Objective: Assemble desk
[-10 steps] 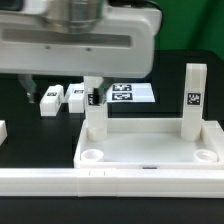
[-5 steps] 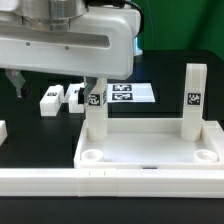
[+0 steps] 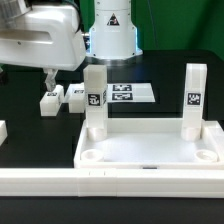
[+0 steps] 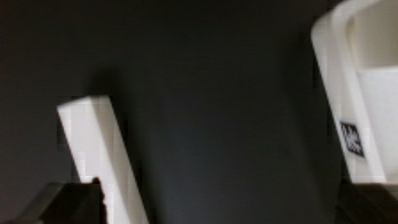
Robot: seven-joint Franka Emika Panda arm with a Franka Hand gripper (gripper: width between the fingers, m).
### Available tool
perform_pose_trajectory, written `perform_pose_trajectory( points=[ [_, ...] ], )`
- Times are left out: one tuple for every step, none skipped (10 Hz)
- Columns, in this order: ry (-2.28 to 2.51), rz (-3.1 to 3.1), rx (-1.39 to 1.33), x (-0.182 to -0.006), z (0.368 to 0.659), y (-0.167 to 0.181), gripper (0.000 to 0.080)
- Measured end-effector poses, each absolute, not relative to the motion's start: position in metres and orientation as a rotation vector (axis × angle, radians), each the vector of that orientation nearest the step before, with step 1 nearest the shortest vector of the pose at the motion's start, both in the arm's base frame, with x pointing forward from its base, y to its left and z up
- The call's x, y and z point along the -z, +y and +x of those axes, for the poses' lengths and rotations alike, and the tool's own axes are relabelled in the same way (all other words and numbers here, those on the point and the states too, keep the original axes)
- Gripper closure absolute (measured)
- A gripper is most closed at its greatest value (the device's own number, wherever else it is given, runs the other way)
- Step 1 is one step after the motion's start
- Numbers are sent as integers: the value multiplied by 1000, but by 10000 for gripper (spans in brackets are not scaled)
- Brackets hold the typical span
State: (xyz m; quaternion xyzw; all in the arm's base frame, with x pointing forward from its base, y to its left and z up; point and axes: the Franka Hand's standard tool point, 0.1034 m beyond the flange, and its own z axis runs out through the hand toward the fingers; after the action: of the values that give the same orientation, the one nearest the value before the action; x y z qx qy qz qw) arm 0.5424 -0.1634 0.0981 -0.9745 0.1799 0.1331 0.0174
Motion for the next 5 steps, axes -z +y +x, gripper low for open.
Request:
perform_pose_trajectory(
  points=[
    [556,-3031,-414,-98,544,-163,150],
    [555,-3031,-415,-98,543,-163,150],
    [555,-3031,-416,-97,543,-163,150],
    [556,-3030,-418,-97,542,-163,150],
    [604,-2996,-413,-93,530,-166,150]
  ],
)
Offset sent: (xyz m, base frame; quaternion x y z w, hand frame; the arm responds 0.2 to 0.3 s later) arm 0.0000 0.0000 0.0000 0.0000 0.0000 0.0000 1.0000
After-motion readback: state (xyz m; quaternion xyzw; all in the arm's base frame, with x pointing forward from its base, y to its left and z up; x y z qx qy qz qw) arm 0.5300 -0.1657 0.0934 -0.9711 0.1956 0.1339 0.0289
